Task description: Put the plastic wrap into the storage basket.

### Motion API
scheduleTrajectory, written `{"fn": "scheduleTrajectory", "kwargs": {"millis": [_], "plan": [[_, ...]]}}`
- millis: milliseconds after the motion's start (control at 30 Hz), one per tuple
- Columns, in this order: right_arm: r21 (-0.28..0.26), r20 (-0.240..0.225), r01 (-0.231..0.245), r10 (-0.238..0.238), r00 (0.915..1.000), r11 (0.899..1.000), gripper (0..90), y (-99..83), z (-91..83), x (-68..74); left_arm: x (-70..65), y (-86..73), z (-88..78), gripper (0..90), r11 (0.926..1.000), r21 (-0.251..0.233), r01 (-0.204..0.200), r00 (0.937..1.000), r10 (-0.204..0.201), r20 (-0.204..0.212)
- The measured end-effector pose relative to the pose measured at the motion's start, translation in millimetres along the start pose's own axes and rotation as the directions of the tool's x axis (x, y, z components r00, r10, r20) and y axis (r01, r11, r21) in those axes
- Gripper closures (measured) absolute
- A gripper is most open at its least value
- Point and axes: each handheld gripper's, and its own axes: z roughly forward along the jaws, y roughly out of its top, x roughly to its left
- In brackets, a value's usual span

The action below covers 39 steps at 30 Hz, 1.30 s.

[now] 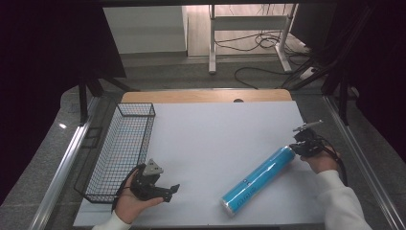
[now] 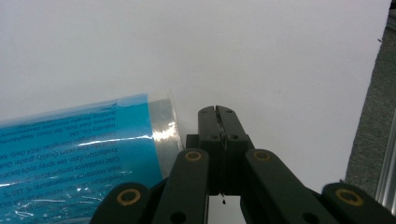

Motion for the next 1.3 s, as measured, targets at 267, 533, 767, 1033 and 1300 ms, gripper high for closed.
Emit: {"fn": "scheduleTrajectory", "kwargs": {"millis": [267, 533, 767, 1033, 1300], "plan": [[0.003, -0.007, -0.01, 0.01, 0.9999, 1.0, 90.0, -5.8, -4.2, 12.4, 1.3, -0.1, 0.0, 12.4, 1.0, -0.002, 0.004, 1.0, -0.004, -0.001], [-0.018, -0.033, -0.044, 0.043, 0.9985, 0.999, 90.0, -11.6, -6.3, 19.3, 1.0, 0.1, 0.4, 12.4, 1.0, -0.003, 0.0, 1.0, 0.0, -0.001], [-0.021, -0.037, -0.023, 0.023, 0.999, 0.999, 90.0, -14.0, -7.9, 22.4, 0.7, 0.0, -0.3, 12.5, 1.0, -0.006, -0.001, 1.0, 0.001, -0.001], [-0.095, -0.063, -0.042, 0.036, 0.9974, 0.995, 90.0, -15.0, -12.8, 17.7, 0.6, -0.6, -1.4, 12.5, 1.0, -0.01, 0.002, 1.0, -0.002, -0.002], [-0.208, -0.073, -0.068, 0.054, 0.9959, 0.976, 89.5, -18.2, -39.3, 21.7, 0.7, -1.0, -1.2, 12.5, 1.0, -0.008, 0.001, 1.0, -0.001, -0.004]]}}
